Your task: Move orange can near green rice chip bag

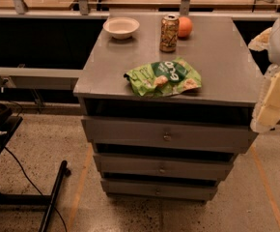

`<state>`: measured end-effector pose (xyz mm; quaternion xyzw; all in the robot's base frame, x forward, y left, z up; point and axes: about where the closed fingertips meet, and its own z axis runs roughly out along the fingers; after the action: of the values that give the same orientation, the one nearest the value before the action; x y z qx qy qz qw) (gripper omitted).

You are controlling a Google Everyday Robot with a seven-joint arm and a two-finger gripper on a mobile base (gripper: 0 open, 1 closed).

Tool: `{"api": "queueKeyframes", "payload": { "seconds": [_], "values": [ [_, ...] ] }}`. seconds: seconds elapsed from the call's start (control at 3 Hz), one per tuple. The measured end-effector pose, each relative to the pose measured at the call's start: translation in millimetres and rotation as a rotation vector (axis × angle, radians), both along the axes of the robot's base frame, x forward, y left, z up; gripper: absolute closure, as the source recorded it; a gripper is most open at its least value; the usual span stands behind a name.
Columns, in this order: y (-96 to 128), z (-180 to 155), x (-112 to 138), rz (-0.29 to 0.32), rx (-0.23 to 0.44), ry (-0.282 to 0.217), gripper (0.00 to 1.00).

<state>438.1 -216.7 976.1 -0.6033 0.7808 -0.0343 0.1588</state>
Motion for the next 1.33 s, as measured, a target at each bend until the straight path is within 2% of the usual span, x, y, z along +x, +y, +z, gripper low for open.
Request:
{"api": "queueKeyframes", "payload": {
  "seconds": [0.33,0.67,1.0,1.33],
  "values": [
    [0,0,0,0.000,0.000,0.000,0.00],
    [-10,2,25,-0.009,0.010,-0.048,0.00],
    [-28,7,93,-0.027,0.037,-0.164,0.00],
    [-42,20,170,-0.070,0.145,-0.325,0.00]
  ]
}}
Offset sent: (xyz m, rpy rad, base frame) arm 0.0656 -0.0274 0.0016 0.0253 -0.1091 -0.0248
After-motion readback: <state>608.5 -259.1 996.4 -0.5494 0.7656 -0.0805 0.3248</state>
